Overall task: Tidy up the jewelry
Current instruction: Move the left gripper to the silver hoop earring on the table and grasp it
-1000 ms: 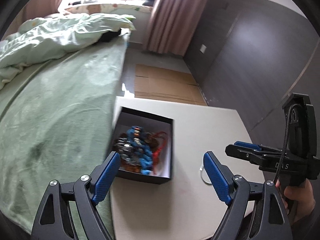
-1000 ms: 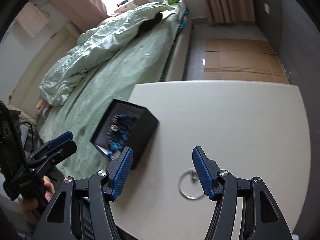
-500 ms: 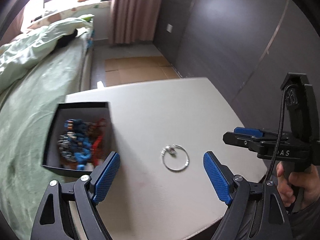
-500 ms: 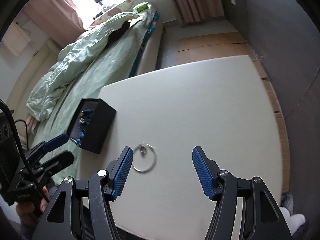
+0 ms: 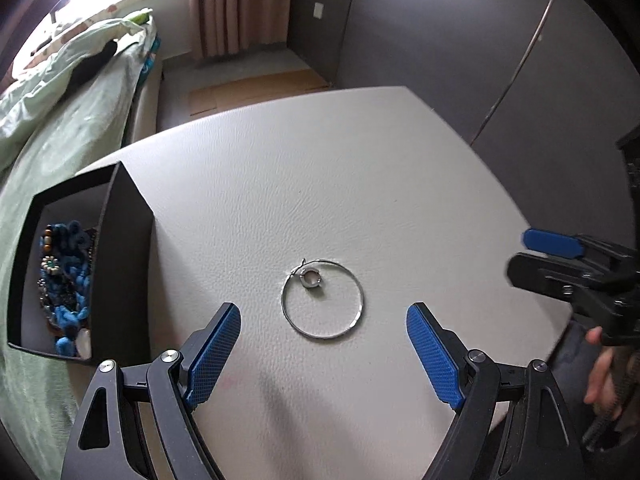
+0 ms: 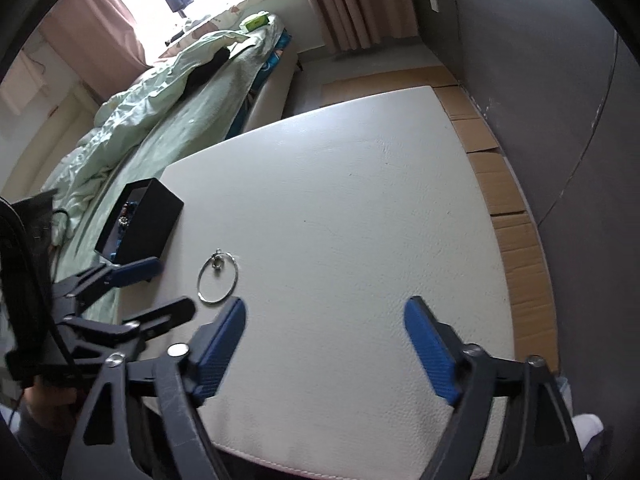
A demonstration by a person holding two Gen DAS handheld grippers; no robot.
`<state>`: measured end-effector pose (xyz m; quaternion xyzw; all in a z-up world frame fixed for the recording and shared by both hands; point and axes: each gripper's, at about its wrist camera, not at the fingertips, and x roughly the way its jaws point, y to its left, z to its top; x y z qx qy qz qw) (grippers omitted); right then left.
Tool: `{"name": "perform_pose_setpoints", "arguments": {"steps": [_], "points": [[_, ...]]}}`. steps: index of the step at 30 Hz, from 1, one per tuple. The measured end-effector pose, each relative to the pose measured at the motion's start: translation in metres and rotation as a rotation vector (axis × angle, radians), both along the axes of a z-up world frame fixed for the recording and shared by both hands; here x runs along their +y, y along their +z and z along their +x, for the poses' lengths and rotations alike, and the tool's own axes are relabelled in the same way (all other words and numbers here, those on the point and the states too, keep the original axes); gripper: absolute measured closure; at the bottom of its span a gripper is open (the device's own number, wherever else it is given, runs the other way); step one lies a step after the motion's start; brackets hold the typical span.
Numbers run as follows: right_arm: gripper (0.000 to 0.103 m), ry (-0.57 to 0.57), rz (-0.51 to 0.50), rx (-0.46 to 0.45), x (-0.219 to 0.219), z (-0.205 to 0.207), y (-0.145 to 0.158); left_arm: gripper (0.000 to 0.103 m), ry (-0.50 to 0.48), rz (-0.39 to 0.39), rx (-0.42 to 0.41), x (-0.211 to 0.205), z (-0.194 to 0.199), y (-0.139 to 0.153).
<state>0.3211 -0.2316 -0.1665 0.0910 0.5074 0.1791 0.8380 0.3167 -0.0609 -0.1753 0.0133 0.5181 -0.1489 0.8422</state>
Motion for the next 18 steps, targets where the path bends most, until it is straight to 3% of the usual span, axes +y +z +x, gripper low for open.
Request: {"name": "perform_pose_setpoints", "arguments": {"steps": [5, 7, 13, 16, 18], "points": [[0.018, -0.032, -0.013, -0.003, -0.008, 0.001, -0.004, 0.018, 0.003, 0.008, 0.031, -0.006, 0.007, -0.011], [0.018, -0.045, -0.011, -0.004, -0.013, 0.001, -0.004, 0.023, -0.011, 0.017, 0.046, -0.011, 0.009, -0.015], [0.018, -0.05, 0.0, -0.006, -0.019, -0.001, -0.007, 0.026, -0.013, 0.056, 0.031, -0.014, 0.008, -0.016], [0.018, -0.046, 0.013, -0.006, -0.018, -0.002, -0.008, 0.038, -0.01, 0.109, 0.023, -0.017, 0.005, -0.017], [0.018, -0.045, 0.024, -0.005, -0.017, -0.003, -0.009, 0.052, 0.005, 0.129, 0.021, -0.015, 0.005, -0.016]]}}
